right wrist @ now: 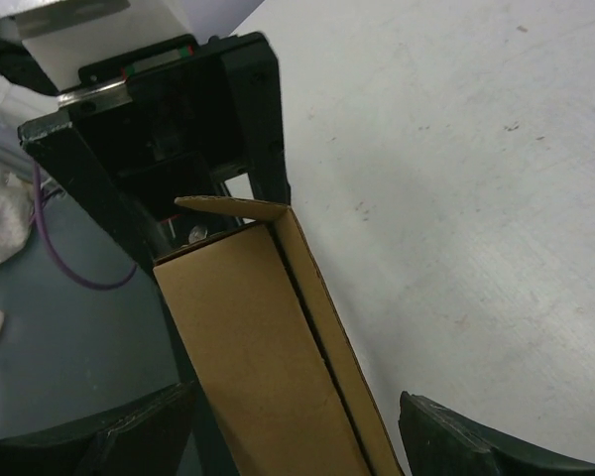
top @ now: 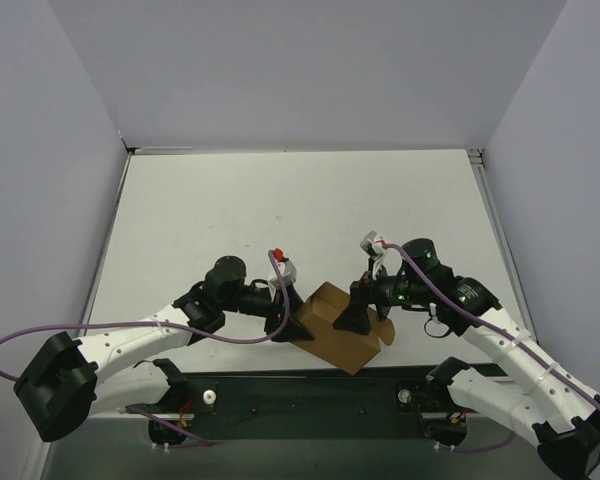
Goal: Fold the paper box
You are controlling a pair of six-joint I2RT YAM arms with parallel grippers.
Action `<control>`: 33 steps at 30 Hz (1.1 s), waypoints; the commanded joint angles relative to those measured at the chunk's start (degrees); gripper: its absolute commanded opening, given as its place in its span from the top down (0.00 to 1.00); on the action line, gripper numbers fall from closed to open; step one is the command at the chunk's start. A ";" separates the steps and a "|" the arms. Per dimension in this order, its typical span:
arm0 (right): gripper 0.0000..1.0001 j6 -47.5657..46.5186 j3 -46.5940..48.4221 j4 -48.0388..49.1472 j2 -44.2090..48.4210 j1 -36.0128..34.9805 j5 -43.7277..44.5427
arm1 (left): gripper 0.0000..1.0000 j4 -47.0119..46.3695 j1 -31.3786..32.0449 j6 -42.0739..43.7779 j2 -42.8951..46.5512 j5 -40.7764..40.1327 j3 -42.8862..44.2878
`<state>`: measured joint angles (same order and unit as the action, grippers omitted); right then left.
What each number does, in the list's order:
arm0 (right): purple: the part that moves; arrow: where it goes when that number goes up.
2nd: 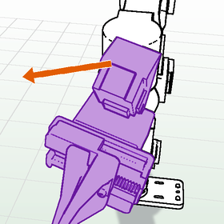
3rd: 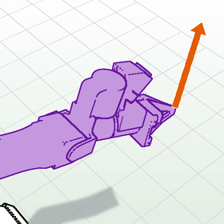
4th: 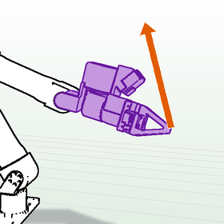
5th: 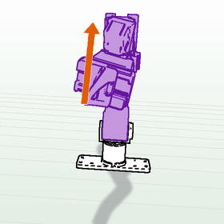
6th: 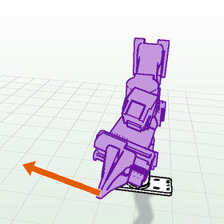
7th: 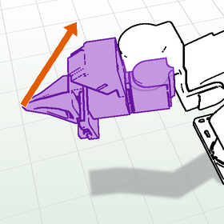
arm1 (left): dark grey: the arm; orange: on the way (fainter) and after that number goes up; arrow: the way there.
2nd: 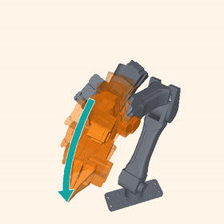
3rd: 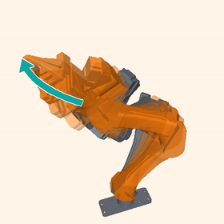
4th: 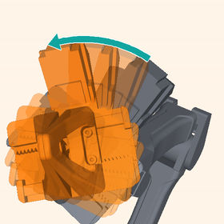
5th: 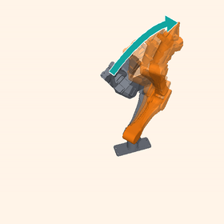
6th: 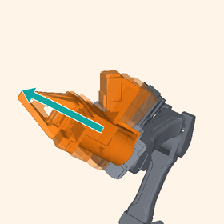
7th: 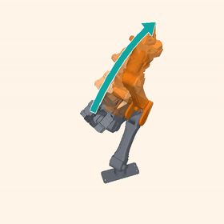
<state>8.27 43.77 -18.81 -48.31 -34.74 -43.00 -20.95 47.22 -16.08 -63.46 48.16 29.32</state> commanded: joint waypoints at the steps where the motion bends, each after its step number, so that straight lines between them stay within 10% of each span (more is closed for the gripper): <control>1: 0.14 -2.91 3.43 -2.11 -1.87 -3.57 -4.46 | 0.43 -1.20 0.42 -0.62 1.50 2.64 2.67; 11: 0.36 -3.88 3.69 -4.13 -3.98 -8.23 -0.42 | 0.42 -1.29 0.41 -0.80 3.43 1.50 2.67; 18: 0.54 -4.05 4.39 -5.01 -3.28 -9.47 3.36 | 0.19 1.69 0.50 0.07 3.96 -2.54 3.54; 33: 0.58 -7.74 11.33 -14.33 -12.50 -16.50 28.66 | 0.03 26.56 0.42 10.52 11.26 -32.08 15.05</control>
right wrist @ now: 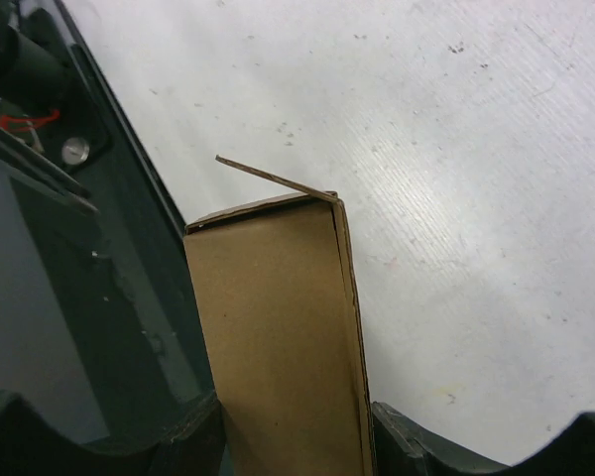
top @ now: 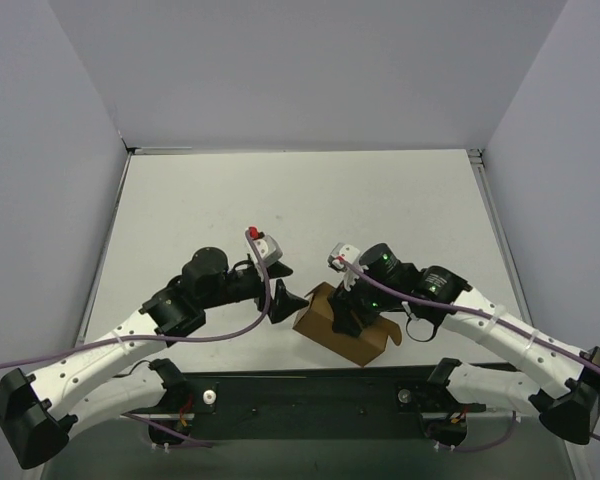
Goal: Fold the paper box
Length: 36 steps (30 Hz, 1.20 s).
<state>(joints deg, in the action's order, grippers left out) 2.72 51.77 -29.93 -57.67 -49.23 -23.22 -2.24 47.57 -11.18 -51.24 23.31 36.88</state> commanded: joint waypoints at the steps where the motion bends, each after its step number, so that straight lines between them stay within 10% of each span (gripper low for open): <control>1: 0.58 -2.19 4.21 -3.29 -4.63 -2.36 9.51 | 0.03 11.26 0.15 6.77 -1.92 -6.53 9.15; 36: 0.59 -4.13 6.94 -2.85 -10.35 -4.64 12.59 | 0.51 11.29 0.50 6.26 -17.05 -3.71 17.08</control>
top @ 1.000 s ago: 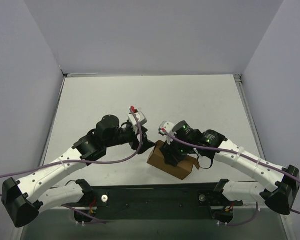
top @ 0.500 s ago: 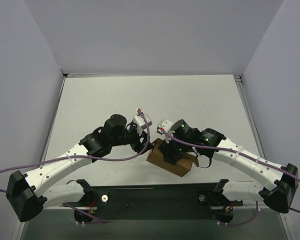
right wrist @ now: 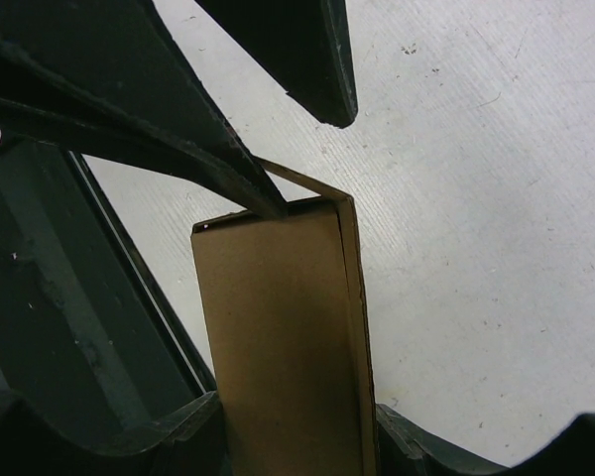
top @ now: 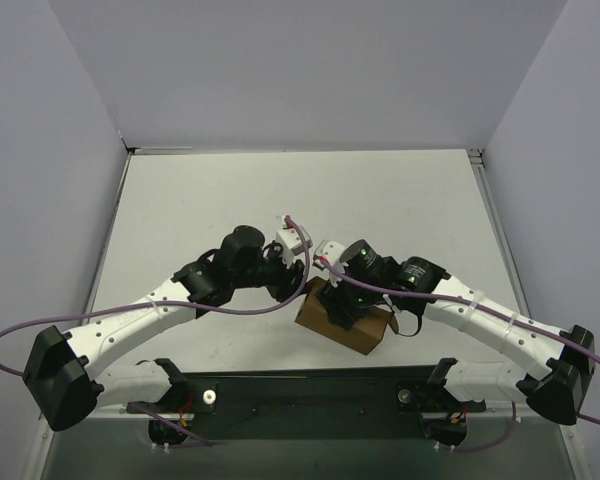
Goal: Fold the paper box
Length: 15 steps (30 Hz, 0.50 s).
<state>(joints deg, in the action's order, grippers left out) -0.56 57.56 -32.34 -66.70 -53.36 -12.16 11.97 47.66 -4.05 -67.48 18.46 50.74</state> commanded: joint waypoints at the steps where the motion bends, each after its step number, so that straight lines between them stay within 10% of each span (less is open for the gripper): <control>1: 0.59 -0.85 1.15 -0.45 -1.50 -0.51 1.88 | 0.51 -2.57 0.42 -1.04 -1.07 0.79 3.48; 9: 0.59 -1.11 1.24 -0.45 -2.47 -0.51 2.76 | 0.48 -2.12 0.51 -1.13 -0.10 -0.79 2.87; 15: 0.59 -1.20 1.50 -0.53 -3.09 -0.51 2.85 | 0.63 -2.82 0.77 -1.57 -0.46 -0.61 2.70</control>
<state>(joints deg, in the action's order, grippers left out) -0.99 57.56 -32.32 -69.25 -53.36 -10.68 11.79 47.97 -5.15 -68.55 18.13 51.27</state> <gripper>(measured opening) 0.523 0.420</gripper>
